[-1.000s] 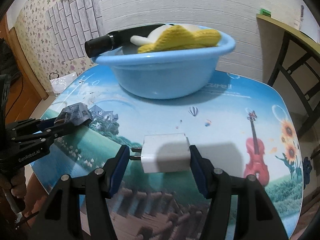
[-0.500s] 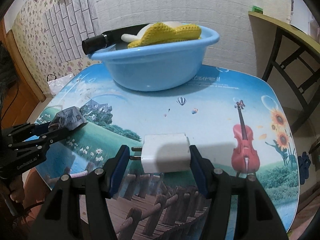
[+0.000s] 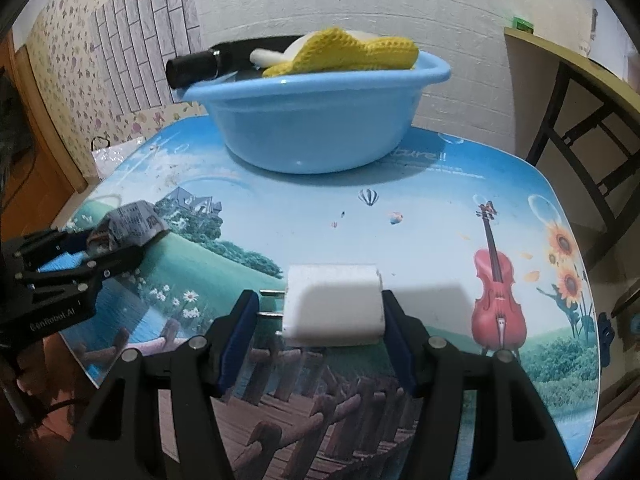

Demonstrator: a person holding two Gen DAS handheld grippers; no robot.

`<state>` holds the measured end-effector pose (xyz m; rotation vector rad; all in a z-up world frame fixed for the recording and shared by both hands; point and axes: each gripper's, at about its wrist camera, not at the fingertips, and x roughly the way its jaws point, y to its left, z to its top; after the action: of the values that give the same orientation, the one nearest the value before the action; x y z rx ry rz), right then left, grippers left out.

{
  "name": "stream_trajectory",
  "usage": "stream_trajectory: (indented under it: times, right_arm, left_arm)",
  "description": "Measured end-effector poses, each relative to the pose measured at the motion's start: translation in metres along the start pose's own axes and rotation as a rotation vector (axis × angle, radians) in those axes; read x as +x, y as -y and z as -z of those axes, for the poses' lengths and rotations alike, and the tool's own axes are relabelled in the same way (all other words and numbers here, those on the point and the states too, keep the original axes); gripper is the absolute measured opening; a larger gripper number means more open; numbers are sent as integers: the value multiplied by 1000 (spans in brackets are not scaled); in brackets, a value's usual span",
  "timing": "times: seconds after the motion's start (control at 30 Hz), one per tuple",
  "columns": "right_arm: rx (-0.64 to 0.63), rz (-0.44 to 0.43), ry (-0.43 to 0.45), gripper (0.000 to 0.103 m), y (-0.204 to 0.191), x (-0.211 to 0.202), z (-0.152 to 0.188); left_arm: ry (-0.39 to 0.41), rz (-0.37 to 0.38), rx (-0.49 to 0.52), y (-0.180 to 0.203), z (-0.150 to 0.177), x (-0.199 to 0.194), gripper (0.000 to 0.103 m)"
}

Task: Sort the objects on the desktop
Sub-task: 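Lift the snack packet and white charger and carry both toward the basin, then release the snack packet with the left gripper while the right gripper drops the charger into the basin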

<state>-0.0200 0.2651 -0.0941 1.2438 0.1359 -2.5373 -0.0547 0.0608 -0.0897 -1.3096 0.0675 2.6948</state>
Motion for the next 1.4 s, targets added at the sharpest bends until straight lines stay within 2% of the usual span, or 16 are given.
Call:
stream_trajectory:
  times: [0.17,0.2,0.27,0.4,0.47,0.73,0.87,1.1,1.4]
  right_arm:
    - [-8,-1,16,63,0,1,0]
    - [-8,-2,20,63,1,1,1]
    - [7,-15,28,60,4,0,1]
    - [41,-27,66,59,11,-8,0]
    - [48,-36,100,59,13,-16,-3]
    - [7,-54,206,59,6,-45,-19]
    - [7,-72,224,59,5,-49,-27]
    - [-7,-75,250,59,7,-50,-43]
    - [-9,-55,274,59,14,-44,-67]
  left_arm:
    - [31,2,14,1,1,2,61]
    - [39,7,19,2,2,2,56]
    - [55,20,26,2,2,1,42]
    - [64,34,19,1,1,-1,31]
    - [76,47,2,-1,-1,-6,30]
    - [198,86,-1,5,-25,-45,30]
    - [239,108,18,13,-42,-56,30]
    - [259,131,39,25,-65,-51,30]
    - [259,113,57,30,-85,-37,30]
